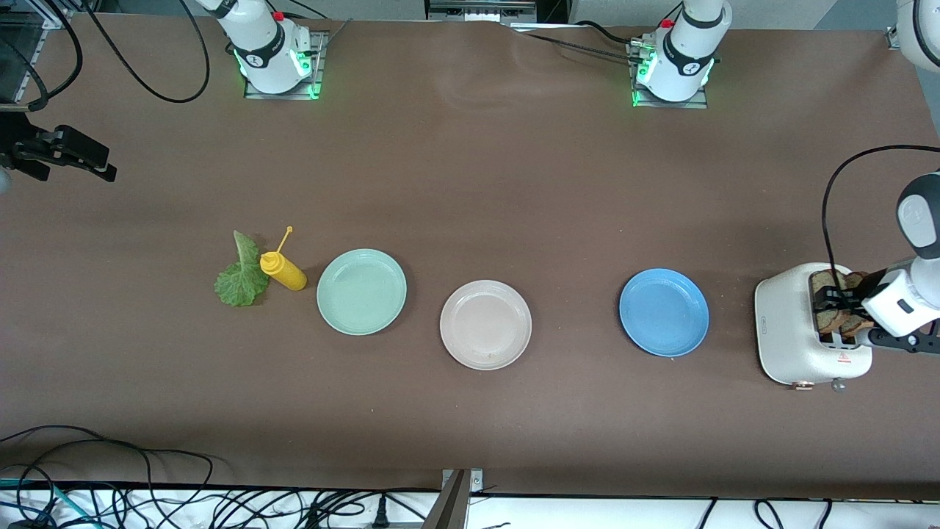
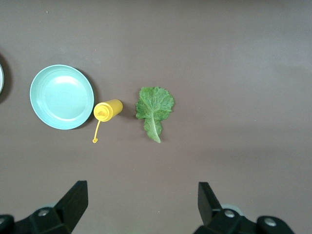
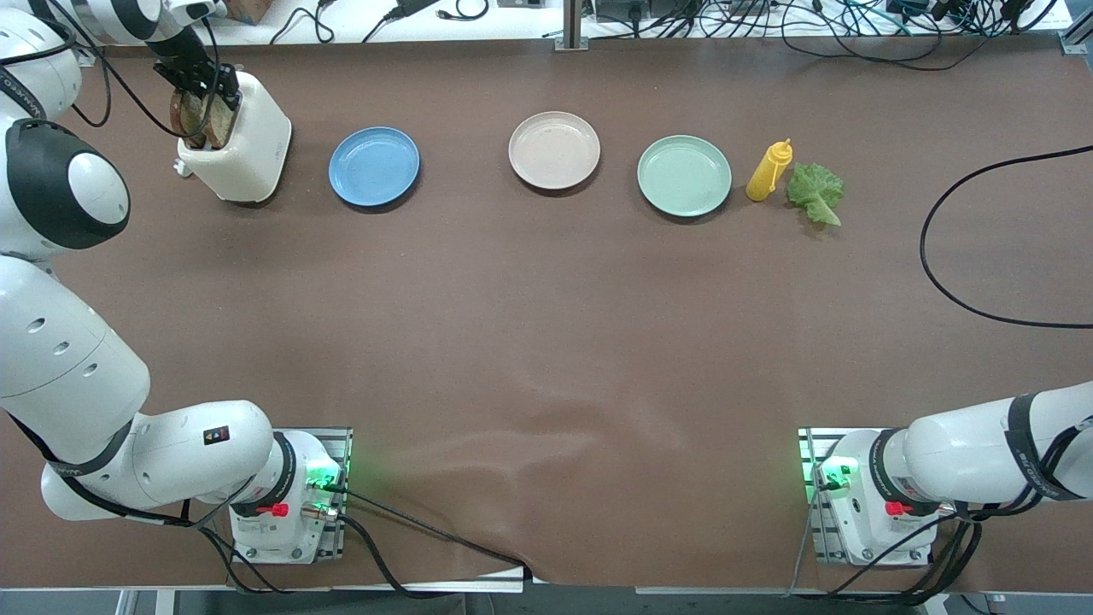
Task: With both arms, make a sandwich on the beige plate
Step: 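Reach the left gripper down to the toaster and grasp one bread slice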
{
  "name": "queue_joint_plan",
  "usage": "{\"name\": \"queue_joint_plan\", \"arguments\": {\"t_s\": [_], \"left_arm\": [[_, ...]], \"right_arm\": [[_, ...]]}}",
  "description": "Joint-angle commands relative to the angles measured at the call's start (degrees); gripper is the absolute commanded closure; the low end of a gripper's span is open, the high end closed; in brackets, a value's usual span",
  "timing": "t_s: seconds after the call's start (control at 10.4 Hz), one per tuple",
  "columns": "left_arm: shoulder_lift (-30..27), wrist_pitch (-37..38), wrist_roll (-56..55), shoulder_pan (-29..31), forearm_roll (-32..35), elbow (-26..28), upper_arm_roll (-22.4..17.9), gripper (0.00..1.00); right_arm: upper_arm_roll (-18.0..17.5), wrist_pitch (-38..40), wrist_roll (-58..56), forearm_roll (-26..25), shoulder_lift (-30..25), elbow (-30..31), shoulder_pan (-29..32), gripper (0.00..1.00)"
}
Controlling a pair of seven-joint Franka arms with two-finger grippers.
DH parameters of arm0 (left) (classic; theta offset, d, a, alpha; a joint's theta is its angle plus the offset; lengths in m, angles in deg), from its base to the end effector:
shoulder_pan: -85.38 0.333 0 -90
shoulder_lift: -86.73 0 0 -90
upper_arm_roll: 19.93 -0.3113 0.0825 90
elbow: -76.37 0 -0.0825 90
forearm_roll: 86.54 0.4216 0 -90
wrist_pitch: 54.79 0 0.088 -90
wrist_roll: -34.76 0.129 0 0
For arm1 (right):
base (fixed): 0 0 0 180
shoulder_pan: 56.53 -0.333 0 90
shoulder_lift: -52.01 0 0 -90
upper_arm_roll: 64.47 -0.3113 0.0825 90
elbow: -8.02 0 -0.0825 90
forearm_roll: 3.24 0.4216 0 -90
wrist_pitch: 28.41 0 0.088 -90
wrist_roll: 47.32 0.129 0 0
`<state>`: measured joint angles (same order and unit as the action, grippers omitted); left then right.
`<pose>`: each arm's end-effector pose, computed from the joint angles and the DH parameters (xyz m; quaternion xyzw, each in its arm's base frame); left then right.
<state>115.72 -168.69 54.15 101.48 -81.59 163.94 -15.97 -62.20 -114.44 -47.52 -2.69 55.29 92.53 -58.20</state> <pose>0.7002 0.1638 0.3184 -0.9965 0.0776 0.0277 0.0153 0.6023 -0.0044 0.6062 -0.9999 0.0032 0.0153 0.0038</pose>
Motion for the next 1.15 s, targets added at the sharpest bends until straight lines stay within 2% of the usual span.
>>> {"name": "queue_joint_plan", "arguments": {"t_s": [0.0,0.38,0.87,1.06], "left_arm": [[-0.4,0.7,2.2,0.7,0.2,0.1,0.5,0.98],[-0.3,1.2,1.6,0.7,-0.4,-0.5,0.5,1.0],[-0.2,12.0,1.6,0.7,-1.7,-10.6,0.6,1.0],[-0.2,15.4,0.3,0.7,-6.7,-14.6,0.6,1.0]], "right_arm": [[0.1,0.8,0.6,1.1,0.6,-1.5,0.0,0.0],[0.1,0.8,0.6,1.1,0.6,-1.5,0.0,0.0],[0.1,0.8,0.6,1.1,0.6,-1.5,0.0,0.0],[0.1,0.8,0.6,1.1,0.6,-1.5,0.1,0.0]]}}
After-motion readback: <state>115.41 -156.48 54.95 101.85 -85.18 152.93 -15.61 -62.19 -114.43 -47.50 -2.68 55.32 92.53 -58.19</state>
